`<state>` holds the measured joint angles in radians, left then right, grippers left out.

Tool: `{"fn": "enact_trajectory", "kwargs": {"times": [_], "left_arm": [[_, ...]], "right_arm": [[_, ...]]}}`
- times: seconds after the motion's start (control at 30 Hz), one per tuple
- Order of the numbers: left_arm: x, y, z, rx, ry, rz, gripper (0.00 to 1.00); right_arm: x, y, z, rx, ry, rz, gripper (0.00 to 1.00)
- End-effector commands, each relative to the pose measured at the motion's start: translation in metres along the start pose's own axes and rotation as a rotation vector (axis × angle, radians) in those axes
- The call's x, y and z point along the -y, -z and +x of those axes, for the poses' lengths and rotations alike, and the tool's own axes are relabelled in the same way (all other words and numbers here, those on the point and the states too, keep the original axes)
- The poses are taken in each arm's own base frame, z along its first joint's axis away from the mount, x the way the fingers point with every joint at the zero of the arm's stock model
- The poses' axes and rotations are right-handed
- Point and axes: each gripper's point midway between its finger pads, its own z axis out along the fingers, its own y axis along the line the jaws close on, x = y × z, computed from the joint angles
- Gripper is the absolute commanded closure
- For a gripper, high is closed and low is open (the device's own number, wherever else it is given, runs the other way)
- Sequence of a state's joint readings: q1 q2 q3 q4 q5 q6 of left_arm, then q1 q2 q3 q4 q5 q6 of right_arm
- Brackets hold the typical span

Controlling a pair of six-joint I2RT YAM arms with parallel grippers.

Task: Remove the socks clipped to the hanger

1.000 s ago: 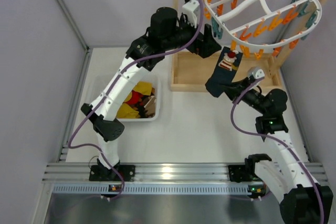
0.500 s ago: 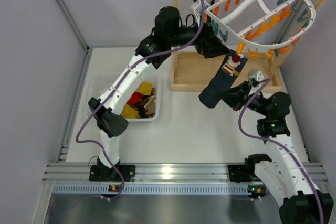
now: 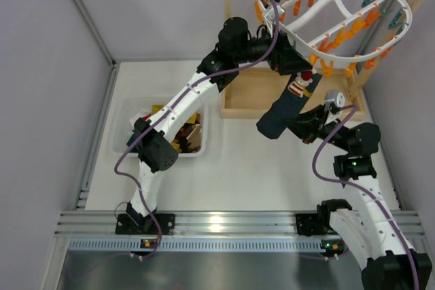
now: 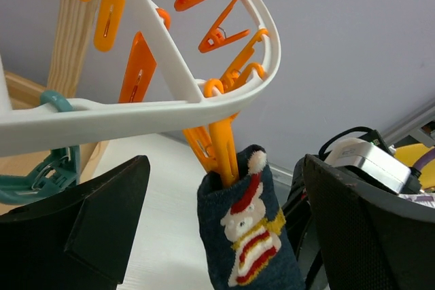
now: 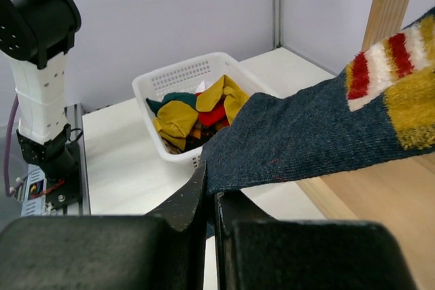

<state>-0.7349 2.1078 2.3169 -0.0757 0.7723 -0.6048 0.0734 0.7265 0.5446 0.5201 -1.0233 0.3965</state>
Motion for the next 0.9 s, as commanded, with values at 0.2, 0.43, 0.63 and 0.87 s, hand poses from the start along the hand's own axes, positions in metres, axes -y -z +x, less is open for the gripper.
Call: {"fn": "enact_trajectory", "kwargs": {"times": [0.2,0.43,0.63,0.87], "left_arm": [[0.012,-0.023,-0.022,0.133,-0.056,0.051,0.07],[0.009,-0.029,-0.024,0.170,-0.039,0.082,0.13],[0.007,-0.031,-0.026,0.194,-0.036,0.090,0.21],[0.004,-0.032,-0.028,0.206,-0.033,0.083,0.37]], "right_arm": [[-0.018,0.002,-0.021,0.047,0.114,-0.079,1.00],[-0.019,0.003,-0.015,0.034,0.113,-0.095,1.00],[-0.018,0.002,-0.009,0.025,0.104,-0.103,1.00],[-0.018,0.001,-0.006,0.018,0.097,-0.111,1.00]]}}
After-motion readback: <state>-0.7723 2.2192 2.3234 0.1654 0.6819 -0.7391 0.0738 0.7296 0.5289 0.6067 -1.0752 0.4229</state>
